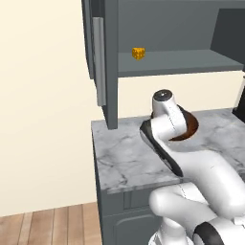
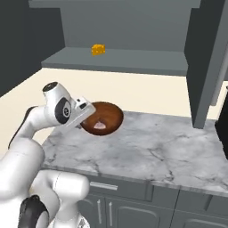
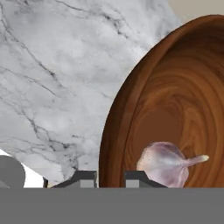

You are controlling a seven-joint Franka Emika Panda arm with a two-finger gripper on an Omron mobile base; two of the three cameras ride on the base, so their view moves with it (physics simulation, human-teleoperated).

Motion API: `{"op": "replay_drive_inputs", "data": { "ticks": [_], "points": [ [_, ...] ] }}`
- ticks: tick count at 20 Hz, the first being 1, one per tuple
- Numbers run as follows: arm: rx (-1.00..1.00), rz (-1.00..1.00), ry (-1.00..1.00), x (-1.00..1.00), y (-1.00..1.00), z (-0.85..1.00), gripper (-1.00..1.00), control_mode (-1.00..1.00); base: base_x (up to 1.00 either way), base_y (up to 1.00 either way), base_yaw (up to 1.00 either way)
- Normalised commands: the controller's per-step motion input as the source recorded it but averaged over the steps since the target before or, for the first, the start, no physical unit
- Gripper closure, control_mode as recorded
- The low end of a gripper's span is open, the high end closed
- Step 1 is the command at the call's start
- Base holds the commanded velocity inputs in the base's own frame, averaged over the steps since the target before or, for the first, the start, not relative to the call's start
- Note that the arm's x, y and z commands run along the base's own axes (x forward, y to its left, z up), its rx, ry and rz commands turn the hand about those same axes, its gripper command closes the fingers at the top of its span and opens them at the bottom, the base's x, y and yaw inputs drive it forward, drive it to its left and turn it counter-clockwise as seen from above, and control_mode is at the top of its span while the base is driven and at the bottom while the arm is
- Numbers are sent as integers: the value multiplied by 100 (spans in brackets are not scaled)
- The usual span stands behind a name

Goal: Pick the garlic from the cabinet and place it in the bowl. Then pick the bowl and place it in the sink. Then turn on the sink facuet.

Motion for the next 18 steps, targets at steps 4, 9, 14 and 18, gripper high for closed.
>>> {"op": "replay_drive_inputs", "data": {
  "ticks": [4, 9, 14, 18],
  "points": [
    [-9, 38, -1, -100, -12, 100, 100, -100, 0, 0, 0],
    [-1, 26, 9, -95, -6, 100, 100, -100, 0, 0, 0],
    [0, 8, 15, -55, -3, 100, 100, -100, 0, 0, 0],
    [0, 12, 3, -32, -8, 85, 100, -100, 0, 0, 0]
  ]
}}
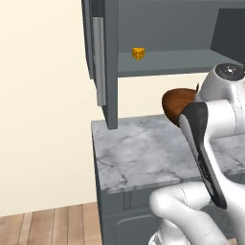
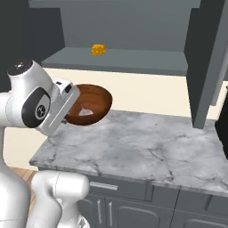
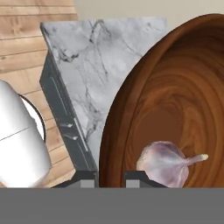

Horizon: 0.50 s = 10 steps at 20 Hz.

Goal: Pick the garlic from the cabinet and place it in the bowl. Then pick the bowl and place it in the sink. Then turn on the sink facuet.

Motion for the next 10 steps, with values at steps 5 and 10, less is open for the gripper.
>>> {"op": "replay_drive_inputs", "data": {
  "ticks": [5, 10],
  "points": [
    [0, 10, -10, -24, -7, -1, 100, -100, 0, 0, 0],
    [0, 1, -1, -5, 0, 0, 100, 100, -21, 0, 0]
  ]
}}
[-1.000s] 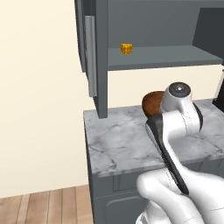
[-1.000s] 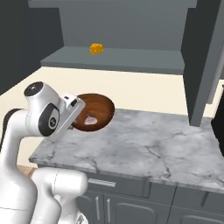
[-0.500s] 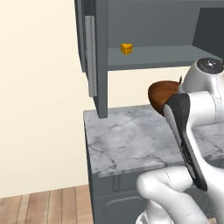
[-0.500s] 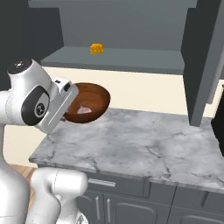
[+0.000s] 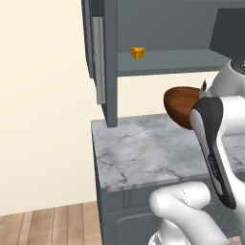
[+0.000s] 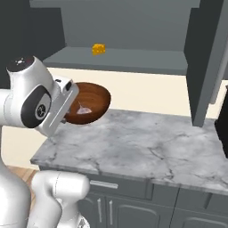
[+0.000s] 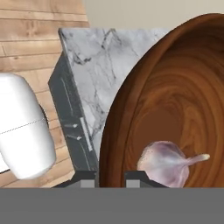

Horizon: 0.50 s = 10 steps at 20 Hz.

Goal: Pick the garlic from the cabinet and place it in the bowl. Then pick the bowl and place it in the sink. Then turn on the sink facuet.

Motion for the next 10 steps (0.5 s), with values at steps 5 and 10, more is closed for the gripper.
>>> {"op": "replay_drive_inputs", "data": {
  "ticks": [5, 10],
  "points": [
    [0, 0, 0, 0, 0, 0, 100, 100, -100, -1, -21],
    [0, 0, 0, 0, 0, 0, 100, 100, -46, 0, -80]
  ]
}}
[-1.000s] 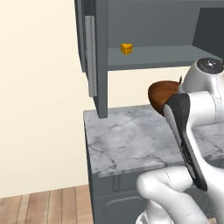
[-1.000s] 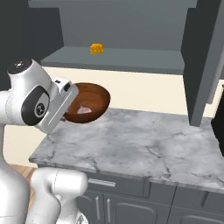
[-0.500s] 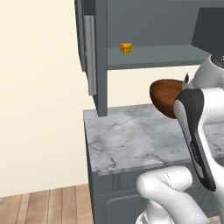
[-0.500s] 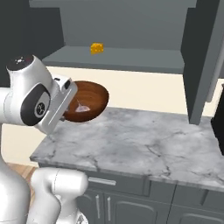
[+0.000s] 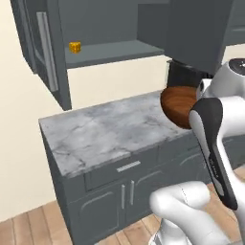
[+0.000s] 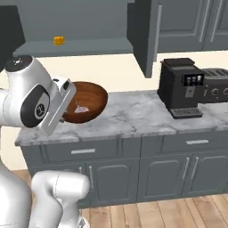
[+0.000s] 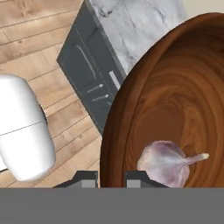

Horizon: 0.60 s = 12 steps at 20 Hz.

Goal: Pick the garlic from the cabinet and place it in the bowl. Then pick the bowl and place it in the sink. Then turn on the sink facuet.

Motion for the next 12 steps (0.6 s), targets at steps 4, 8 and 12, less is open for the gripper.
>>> {"op": "replay_drive_inputs", "data": {
  "ticks": [4, 8, 12],
  "points": [
    [0, 0, 0, 0, 0, 0, 100, 100, -40, 0, -83],
    [0, 0, 0, 0, 0, 0, 100, 100, -34, -5, -80],
    [0, 0, 0, 0, 0, 0, 100, 100, -7, -27, -78]
  ]
}}
